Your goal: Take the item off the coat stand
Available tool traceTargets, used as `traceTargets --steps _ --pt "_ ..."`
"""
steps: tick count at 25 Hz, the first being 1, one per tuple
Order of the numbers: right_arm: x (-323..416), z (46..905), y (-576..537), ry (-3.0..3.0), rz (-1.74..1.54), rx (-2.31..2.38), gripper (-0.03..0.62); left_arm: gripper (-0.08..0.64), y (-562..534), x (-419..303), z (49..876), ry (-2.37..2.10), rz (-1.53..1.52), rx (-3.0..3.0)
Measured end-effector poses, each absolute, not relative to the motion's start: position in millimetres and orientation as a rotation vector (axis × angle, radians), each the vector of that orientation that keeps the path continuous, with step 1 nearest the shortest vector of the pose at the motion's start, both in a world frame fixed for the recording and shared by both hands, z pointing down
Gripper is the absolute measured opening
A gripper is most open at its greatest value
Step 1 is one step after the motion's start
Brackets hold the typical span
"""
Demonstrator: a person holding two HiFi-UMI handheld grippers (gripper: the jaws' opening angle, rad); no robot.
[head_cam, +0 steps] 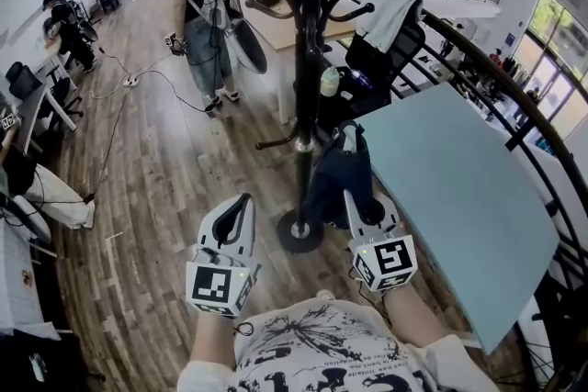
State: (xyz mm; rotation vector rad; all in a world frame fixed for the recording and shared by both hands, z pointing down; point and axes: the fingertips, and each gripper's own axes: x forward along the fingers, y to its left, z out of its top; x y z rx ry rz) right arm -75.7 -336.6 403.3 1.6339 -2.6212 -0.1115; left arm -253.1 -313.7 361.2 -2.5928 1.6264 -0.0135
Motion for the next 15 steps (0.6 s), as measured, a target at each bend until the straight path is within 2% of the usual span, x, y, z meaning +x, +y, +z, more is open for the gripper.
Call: traceTargets --steps 15 --pt "-68 392 -355 -2.682 -0.149 1.56 0.003 0.005 -327 -236 368 1.662 -0.03 -2.555"
